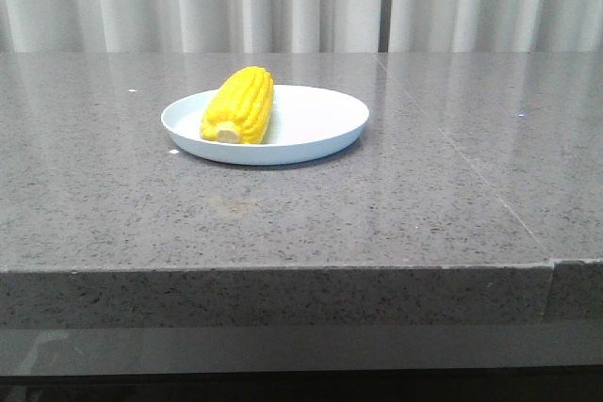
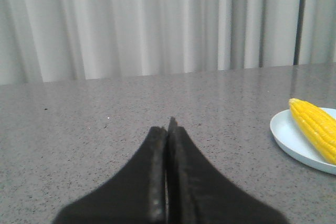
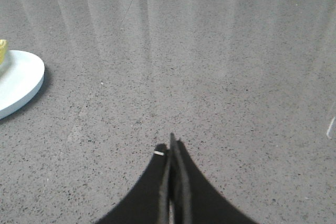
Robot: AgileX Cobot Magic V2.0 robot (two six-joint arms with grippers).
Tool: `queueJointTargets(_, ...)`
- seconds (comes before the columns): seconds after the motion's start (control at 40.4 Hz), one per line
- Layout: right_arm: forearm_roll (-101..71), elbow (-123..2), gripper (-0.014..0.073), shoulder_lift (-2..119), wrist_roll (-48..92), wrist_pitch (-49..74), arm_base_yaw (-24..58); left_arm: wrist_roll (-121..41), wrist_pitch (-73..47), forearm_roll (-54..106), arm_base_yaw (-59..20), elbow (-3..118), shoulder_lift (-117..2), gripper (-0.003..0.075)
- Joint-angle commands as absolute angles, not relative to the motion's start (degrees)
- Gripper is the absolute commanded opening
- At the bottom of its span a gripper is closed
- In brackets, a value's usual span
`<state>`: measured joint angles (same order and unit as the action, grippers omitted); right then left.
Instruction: Place corn on plate with both arms
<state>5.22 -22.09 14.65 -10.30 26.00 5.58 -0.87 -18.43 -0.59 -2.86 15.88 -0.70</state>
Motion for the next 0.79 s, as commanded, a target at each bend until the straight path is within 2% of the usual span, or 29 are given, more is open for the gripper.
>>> queueJointTargets(0.0, 6.5, -23.62, -0.0122, 15.08, -9.77, 21.33, 5.24, -1.05, -13.57, 0.8, -1.19, 14.77, 1.5, -0.002)
queueJointTargets(0.223, 6.5, -23.62, -0.0122, 15.08, -9.77, 21.42, 5.24, -1.02, -12.27, 0.8, -0.92, 9.0, 1.37, -0.002)
queueJointTargets(0.495, 6.5, -23.62, -0.0122, 15.08, -9.77, 21.42, 5.24, -0.92, 2.12, 0.8, -0.92, -0.64, 1.37, -0.002)
queueJointTargets(0.768, 6.5, -23.62, -0.0122, 15.08, -9.77, 21.42, 5.24, -0.92, 1.83, 0.8, -0.92, -0.4, 1.37, -0.002)
